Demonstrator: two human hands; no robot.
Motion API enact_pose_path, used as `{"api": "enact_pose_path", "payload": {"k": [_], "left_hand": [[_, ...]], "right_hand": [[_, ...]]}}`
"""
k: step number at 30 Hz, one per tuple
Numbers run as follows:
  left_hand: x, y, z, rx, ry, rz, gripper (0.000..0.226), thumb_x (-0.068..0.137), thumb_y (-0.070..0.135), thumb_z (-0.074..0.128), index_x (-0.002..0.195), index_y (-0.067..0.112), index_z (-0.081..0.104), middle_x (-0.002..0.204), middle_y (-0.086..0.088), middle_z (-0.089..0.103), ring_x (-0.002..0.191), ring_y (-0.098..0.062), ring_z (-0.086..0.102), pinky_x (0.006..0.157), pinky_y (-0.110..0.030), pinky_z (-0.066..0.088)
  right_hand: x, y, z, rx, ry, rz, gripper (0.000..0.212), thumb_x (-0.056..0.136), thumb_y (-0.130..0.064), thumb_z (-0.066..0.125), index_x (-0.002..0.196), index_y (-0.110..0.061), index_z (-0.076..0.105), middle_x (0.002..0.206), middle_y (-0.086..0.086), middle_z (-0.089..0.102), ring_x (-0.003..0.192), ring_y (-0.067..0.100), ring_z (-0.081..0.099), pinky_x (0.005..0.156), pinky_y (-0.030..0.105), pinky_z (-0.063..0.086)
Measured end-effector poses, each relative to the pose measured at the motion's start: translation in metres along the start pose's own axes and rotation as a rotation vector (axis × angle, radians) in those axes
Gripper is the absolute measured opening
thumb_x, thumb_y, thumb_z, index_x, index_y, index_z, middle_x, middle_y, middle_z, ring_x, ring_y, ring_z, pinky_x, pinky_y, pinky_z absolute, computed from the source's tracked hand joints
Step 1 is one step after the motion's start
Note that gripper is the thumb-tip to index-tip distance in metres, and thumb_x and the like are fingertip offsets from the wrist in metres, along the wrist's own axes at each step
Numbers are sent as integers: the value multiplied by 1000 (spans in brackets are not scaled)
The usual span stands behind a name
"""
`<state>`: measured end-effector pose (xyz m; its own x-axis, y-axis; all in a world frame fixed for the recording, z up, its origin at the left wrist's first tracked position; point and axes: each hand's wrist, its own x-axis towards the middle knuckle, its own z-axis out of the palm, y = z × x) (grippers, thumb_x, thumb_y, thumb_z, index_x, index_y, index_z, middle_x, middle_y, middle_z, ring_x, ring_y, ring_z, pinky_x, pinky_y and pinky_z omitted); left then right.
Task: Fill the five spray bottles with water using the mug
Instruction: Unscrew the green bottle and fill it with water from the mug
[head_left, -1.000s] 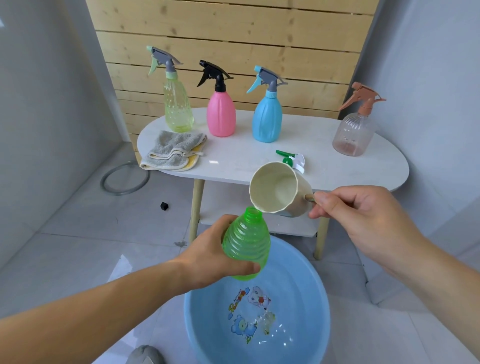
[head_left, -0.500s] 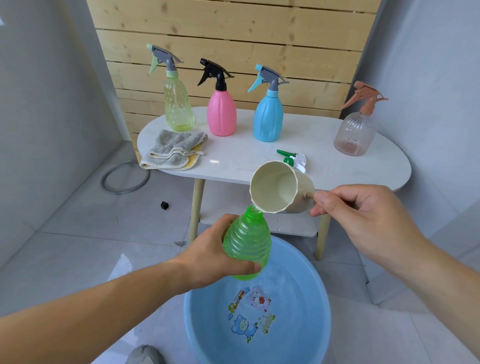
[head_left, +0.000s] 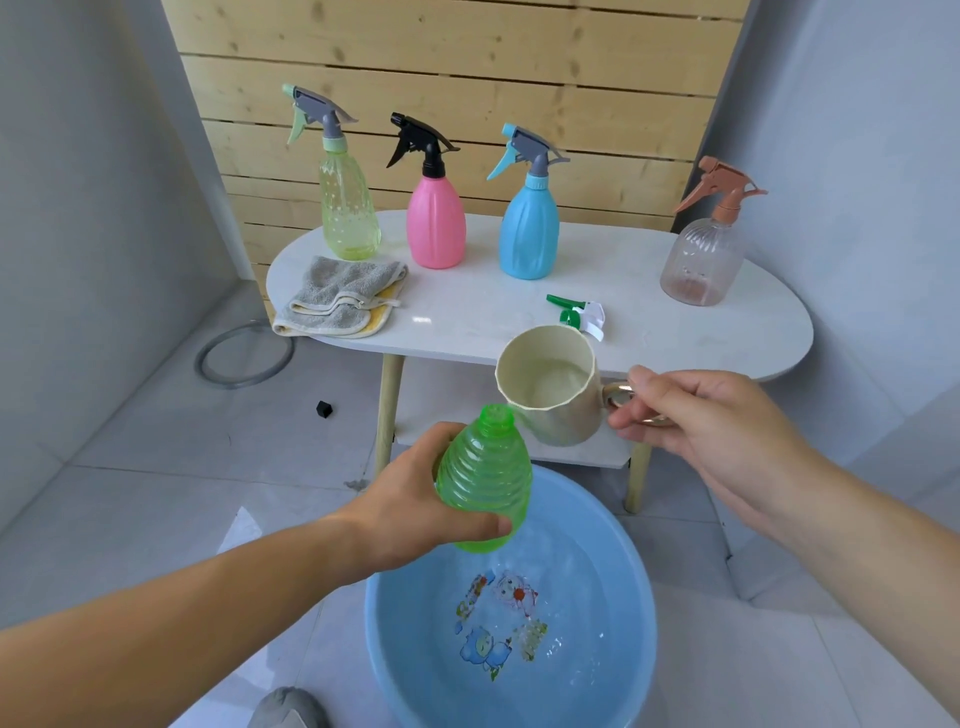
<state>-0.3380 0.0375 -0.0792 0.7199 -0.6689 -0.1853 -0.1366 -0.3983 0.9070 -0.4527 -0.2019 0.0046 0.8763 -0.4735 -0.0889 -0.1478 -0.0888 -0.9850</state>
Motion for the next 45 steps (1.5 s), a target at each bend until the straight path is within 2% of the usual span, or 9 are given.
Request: {"api": "enact_pose_path", "payload": {"k": [5,8,10,16,22,27,36,42,45], "left_hand": [[-2,-1,-2,-19,-3,-7,77,57,37,95,124,41,58,113,13,74,107,-2,70,93,-25,56],[-2,-4,-2,-21,-17,-5,74,66,23,96,129,32,58,116,5,73,108,-5,71,88,-21,57],[0,-8,-1,-10,-24,-8,75,66,24,97,129,31,58,117,5,73,109,-6,70,90,-23,57],[6,-11,3,0,-31,-10,84,50,47,93,126,37,58,116,8,73,111,-5,69,95,-29,57],[8,-10,4,-14,-27,-9,82,50,47,94,124,38,59,116,9,73,111,-7,69,98,-34,57],[5,-9,3,-23,-18,-3,83,49,46,94,125,39,59,117,8,73,113,-8,69,102,-41,57],[3,-3,-1,-62,-10,-4,86,50,45,94,128,37,59,118,7,73,114,-8,69,99,-35,57],[2,3,-2,-72,5,-3,86,49,45,94,127,37,59,118,7,73,112,-7,70,99,-35,57],[3,7,-3,-81,25,-2,86,49,44,95,127,37,61,118,6,74,114,-9,69,102,-40,57]], "right_hand": [[24,57,3,106,-3,192,38,98,-20,58,67,0,63,73,16,69,81,25,68,82,31,59],[35,104,2,-157,-13,236,40,99,-27,58,69,-3,71,82,17,72,78,20,66,72,21,52],[38,127,1,-390,-36,211,40,98,-32,58,70,-8,75,83,18,74,74,22,62,70,29,47],[41,144,-3,-756,-100,43,45,94,-39,61,67,-3,63,63,10,53,60,22,50,58,33,35],[41,139,-10,-932,-177,-219,25,91,-38,65,81,-18,76,85,-2,67,85,15,58,79,28,44],[46,134,-17,-985,-202,-399,48,86,-60,49,75,-20,72,84,-8,66,92,15,55,86,27,45],[41,107,-23,-1169,-200,-942,25,85,-30,75,70,-12,66,84,-2,62,109,24,57,87,28,51],[36,97,-23,-1262,-210,-1030,25,92,-28,67,76,-10,68,89,-2,60,118,25,53,86,33,53],[29,89,-21,-1114,-195,-918,26,91,-32,66,77,-10,68,87,-3,63,108,22,57,89,29,49]]}}
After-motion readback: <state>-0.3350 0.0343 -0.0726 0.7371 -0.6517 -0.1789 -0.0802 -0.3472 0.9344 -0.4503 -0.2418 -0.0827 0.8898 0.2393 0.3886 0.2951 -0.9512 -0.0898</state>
